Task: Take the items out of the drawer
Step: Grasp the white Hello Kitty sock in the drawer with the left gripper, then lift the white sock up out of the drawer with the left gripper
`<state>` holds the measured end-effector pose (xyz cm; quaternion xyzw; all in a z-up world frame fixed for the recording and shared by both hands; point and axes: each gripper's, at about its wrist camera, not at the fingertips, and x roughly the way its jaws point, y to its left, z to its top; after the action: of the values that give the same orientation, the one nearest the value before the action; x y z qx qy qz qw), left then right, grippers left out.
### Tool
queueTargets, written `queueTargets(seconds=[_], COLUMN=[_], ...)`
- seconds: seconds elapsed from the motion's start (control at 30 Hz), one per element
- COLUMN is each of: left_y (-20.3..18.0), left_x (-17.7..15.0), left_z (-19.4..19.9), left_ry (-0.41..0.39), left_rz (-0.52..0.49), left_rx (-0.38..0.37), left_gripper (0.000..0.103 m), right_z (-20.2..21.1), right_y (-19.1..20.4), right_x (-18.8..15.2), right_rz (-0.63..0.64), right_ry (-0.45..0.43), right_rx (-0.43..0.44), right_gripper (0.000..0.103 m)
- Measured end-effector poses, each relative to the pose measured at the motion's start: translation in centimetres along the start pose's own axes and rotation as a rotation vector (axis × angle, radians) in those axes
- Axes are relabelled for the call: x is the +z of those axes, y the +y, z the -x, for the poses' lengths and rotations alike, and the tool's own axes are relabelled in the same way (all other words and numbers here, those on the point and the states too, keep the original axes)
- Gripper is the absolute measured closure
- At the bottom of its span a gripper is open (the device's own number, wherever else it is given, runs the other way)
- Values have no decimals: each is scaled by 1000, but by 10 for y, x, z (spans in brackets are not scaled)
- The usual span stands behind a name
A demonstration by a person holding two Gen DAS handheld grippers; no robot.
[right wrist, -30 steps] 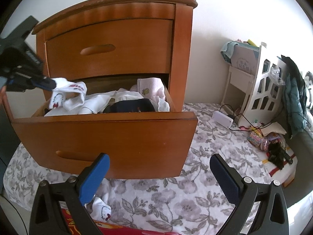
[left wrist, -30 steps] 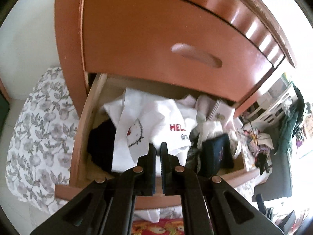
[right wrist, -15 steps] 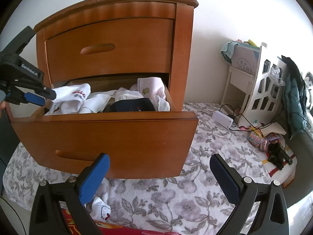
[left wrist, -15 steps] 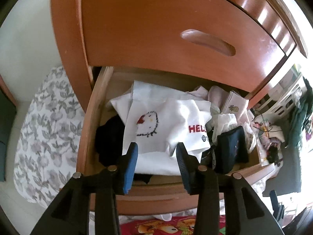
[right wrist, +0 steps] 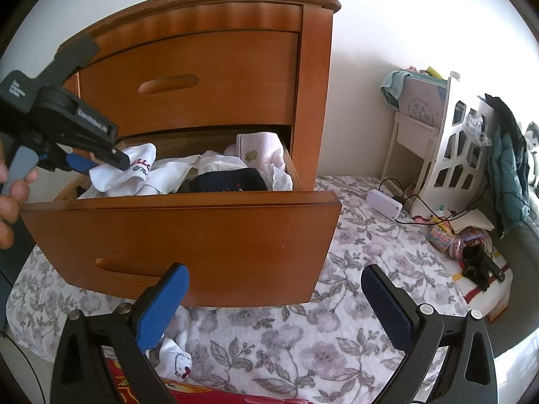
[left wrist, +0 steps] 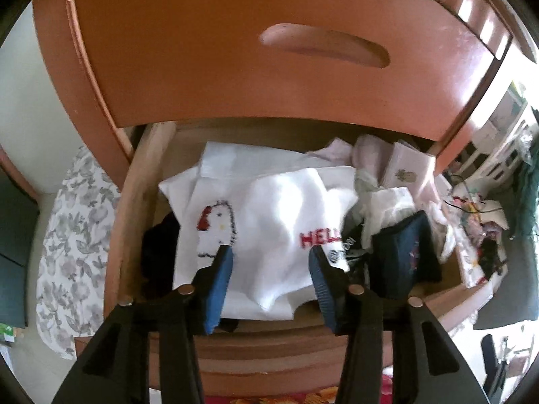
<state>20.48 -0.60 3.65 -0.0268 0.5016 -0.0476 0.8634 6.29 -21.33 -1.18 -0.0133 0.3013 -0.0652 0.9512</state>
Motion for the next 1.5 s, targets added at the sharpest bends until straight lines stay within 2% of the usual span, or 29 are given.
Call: queueTargets(seconds=[0.07,0.1,0.17,0.27,0.53,0.77,1.07,1.5], left_y=[6,10,17,27,57,87,100,95], left_x=[0,0,-1,-4,-10,-20,-25,-32], left_z=[0,0,2,6,20,34,75,147], left_ry=[-15,-20,-27,-32,-54,-57,-131,-274], left_rz=[27,39,59,78,160,271,289,280], left_rx=[16,14,9,-1,-35,-113,-172,-311], left_gripper=[70,80,91,95,96,96,96,97], right_z=[0,0,0,0,0,1,2,5], right_y=[0,0,0,0,1,2,6,14], right_x=[0,0,0,0,0,0,0,0], right_rz=[-1,-1,0,1,9,9,33,75], right_ry=[1,1,0,0,2,-2,-7,-22], right_rx=[0,0,-1,-2,-14,-22,-47,-81], right_gripper=[0,0,0,0,0,0,0,0])
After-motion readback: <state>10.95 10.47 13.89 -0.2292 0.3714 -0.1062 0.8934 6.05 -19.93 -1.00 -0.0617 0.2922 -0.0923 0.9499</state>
